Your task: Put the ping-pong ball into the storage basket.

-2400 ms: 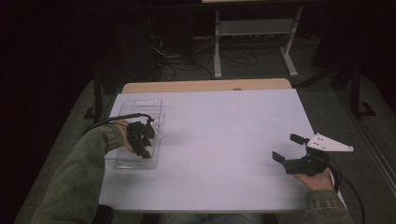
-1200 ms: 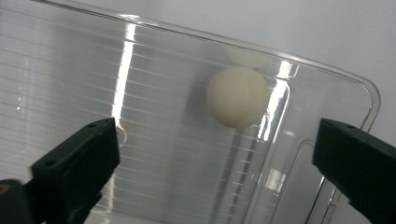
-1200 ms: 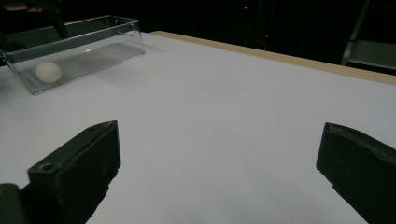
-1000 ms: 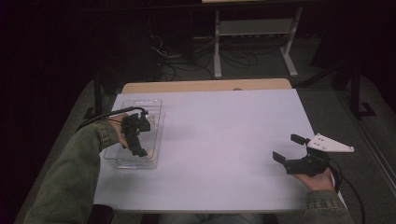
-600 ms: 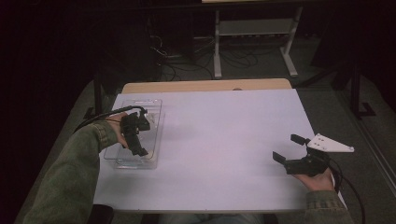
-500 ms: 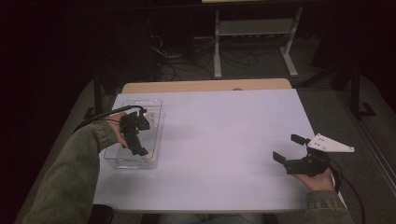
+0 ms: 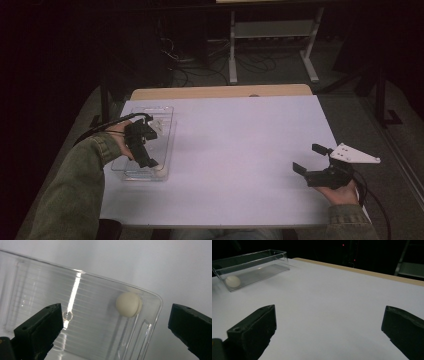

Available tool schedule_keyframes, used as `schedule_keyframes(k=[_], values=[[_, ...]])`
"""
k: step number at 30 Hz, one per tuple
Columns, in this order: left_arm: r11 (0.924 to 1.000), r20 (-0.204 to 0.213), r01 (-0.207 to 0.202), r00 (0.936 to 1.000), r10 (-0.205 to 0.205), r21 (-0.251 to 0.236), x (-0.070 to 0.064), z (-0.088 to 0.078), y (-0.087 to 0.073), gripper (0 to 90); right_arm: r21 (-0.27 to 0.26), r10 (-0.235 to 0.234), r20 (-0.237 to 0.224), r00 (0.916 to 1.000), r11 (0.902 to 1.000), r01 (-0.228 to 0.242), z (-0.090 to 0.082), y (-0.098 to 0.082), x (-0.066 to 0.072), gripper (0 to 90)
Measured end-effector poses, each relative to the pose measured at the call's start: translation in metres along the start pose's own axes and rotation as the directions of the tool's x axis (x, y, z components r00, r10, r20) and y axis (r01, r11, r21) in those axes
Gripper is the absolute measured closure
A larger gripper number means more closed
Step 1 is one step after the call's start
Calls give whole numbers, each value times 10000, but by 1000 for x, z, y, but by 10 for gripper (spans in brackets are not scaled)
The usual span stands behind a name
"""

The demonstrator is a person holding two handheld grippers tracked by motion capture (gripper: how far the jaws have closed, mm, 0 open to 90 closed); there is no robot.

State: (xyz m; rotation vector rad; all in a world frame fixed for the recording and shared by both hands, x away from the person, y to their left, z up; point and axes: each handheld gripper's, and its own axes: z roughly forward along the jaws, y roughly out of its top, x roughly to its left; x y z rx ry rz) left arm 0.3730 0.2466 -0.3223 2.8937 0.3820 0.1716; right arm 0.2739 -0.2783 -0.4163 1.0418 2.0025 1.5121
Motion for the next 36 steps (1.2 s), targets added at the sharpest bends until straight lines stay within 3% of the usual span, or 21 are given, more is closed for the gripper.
schedule_keyframes(k=[5,12,13,16,24,26,29,34,36], values=[[9980,-225,198,9995,-211,-600,-1,-9,-4,0,-14,-3,16,10000,10000,3,0,0,0,0],[9885,-445,584,9969,-652,-1395,-3,-17,-14,0,-8,3,14,10000,10000,-3,0,0,0,0],[9824,-462,810,9949,-900,-1683,-3,-18,-20,0,-19,2,11,10000,10000,-2,0,0,0,0],[9790,-485,950,9933,-1053,-1805,-4,-18,-28,0,-12,3,9,10000,10000,-3,0,0,0,0],[9569,-464,1493,9851,-1658,-2492,-7,-16,-49,0,14,-14,3,10000,10000,14,0,0,1,0],[9498,-557,1577,9823,-1789,-2702,-9,-16,-54,0,11,9,16,10000,10000,-9,0,0,1,0],[9301,-710,1789,9747,-2120,-3207,-11,-16,-62,0,-3,13,20,10000,10000,-13,0,0,1,0],[9082,-948,1880,9664,-2391,-3739,-16,-18,-71,0,-25,17,24,10000,10000,-17,-1,0,0,0],[8930,-991,1932,9623,-2533,-4066,-17,-19,-75,0,-28,19,34,10000,10000,-19,-1,0,0,0]])
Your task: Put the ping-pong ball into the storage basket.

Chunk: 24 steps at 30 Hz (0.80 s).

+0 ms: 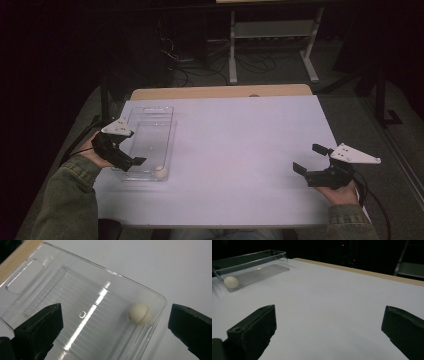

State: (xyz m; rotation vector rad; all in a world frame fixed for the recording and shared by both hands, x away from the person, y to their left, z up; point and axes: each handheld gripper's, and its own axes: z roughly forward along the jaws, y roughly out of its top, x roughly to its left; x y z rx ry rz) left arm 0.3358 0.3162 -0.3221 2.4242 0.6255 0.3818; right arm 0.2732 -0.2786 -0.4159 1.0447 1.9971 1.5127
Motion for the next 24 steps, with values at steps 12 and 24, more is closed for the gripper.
schedule_keyframes(k=[12,24], values=[[9854,-358,635,9969,-700,-1580,-5,-3,-13,0,-13,10,15,10000,10000,-10,-1,0,0,0],[9696,-686,990,9908,-1169,-2237,-15,9,-33,0,-20,3,53,10000,10000,-2,-1,0,-1,0]])
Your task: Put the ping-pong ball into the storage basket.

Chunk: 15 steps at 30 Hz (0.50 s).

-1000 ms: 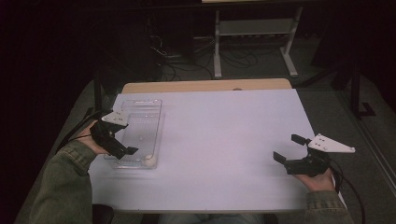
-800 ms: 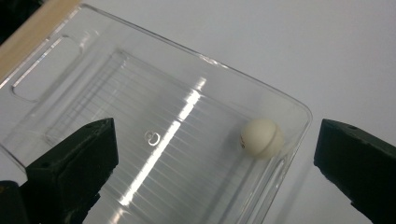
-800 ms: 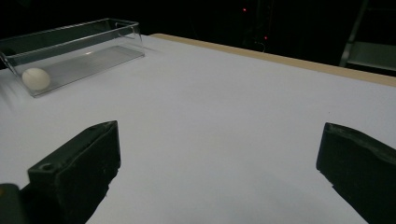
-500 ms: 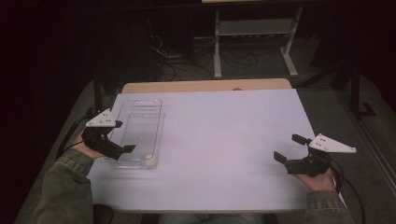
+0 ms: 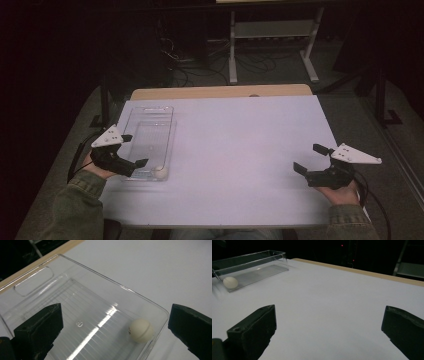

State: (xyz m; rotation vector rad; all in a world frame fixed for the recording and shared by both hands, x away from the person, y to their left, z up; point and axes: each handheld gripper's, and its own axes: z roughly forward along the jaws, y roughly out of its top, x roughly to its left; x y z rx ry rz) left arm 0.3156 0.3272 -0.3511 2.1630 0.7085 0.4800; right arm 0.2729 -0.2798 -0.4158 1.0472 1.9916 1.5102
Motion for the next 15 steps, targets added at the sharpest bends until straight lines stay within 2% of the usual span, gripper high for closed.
schedule_keyframes(k=[6,11,15], values=[[9982,-600,213,9979,-247,-564,-3,-4,-7,0,2,-7,1,10000,10000,7,0,0,0,0],[9960,-820,295,9960,-365,-846,-10,-3,-15,0,-13,-4,0,10000,10000,4,0,0,0,0],[9882,-1010,613,9920,-758,-1403,-12,-5,-23,0,-29,-6,2,10000,10000,6,0,0,0,0]])
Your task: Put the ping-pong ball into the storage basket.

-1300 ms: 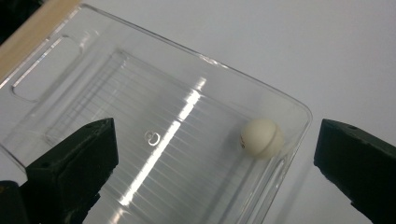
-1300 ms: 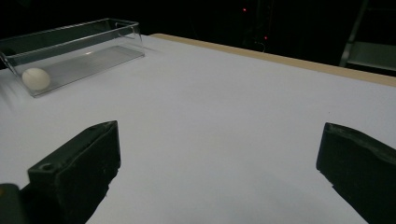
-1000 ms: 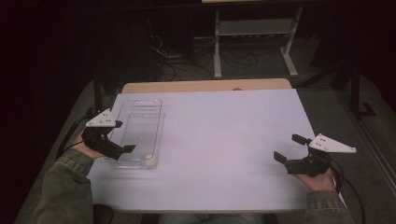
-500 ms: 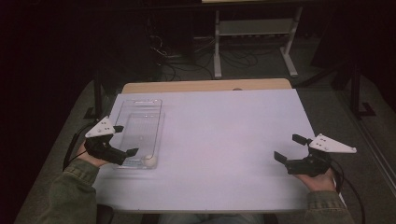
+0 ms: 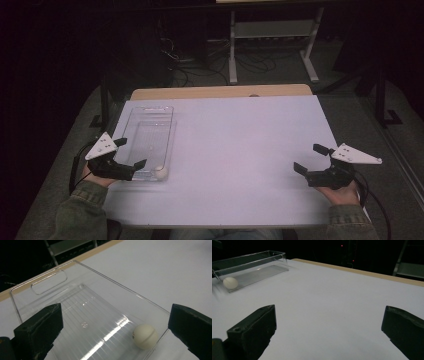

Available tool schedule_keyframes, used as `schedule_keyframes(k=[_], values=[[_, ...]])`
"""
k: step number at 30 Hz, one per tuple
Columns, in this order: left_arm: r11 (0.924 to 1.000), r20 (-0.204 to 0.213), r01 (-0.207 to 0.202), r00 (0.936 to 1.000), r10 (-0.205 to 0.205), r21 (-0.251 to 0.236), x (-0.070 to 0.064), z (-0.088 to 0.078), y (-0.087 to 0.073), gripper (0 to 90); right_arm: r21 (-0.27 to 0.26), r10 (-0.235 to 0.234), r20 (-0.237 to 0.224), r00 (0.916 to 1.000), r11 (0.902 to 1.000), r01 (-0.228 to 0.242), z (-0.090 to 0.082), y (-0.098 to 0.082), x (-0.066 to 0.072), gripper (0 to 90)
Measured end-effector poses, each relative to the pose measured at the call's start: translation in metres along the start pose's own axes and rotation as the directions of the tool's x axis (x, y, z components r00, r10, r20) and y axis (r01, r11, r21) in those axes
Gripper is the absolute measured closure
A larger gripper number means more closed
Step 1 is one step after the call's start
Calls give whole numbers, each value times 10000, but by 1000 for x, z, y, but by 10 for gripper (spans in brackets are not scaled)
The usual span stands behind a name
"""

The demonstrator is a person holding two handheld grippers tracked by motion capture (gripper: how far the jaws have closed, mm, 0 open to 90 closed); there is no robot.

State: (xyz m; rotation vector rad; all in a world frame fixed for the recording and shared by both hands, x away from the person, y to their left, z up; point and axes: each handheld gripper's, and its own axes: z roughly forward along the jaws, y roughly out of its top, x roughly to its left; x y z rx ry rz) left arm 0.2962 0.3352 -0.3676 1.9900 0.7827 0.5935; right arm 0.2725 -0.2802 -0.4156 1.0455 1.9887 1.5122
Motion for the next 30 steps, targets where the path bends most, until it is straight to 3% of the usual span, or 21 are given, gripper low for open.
schedule_keyframes(k=[3,8,15,20,24,30], values=[[9988,-257,259,9993,-270,-418,2,-3,-5,0,-1,12,1,10000,10000,-12,0,0,0,0],[9871,-550,812,9945,-895,-1379,4,-9,-13,0,-12,6,4,10000,10000,-6,0,0,0,0],[9744,-832,1128,9879,-1310,-1944,2,-10,-24,0,-13,32,19,10000,10000,-32,0,0,0,0],[9543,-1038,1351,9803,-1678,-2667,-2,-15,-29,0,-75,86,24,10000,9999,-86,-1,0,0,0],[9433,-1149,1594,9730,-1999,-2910,0,-18,-33,0,-91,98,3,10000,9999,-98,-1,0,-1,0],[9441,-1191,1504,9741,-1922,-2933,-1,-20,-35,0,-87,91,21,10000,9999,-91,-1,0,-1,0]])
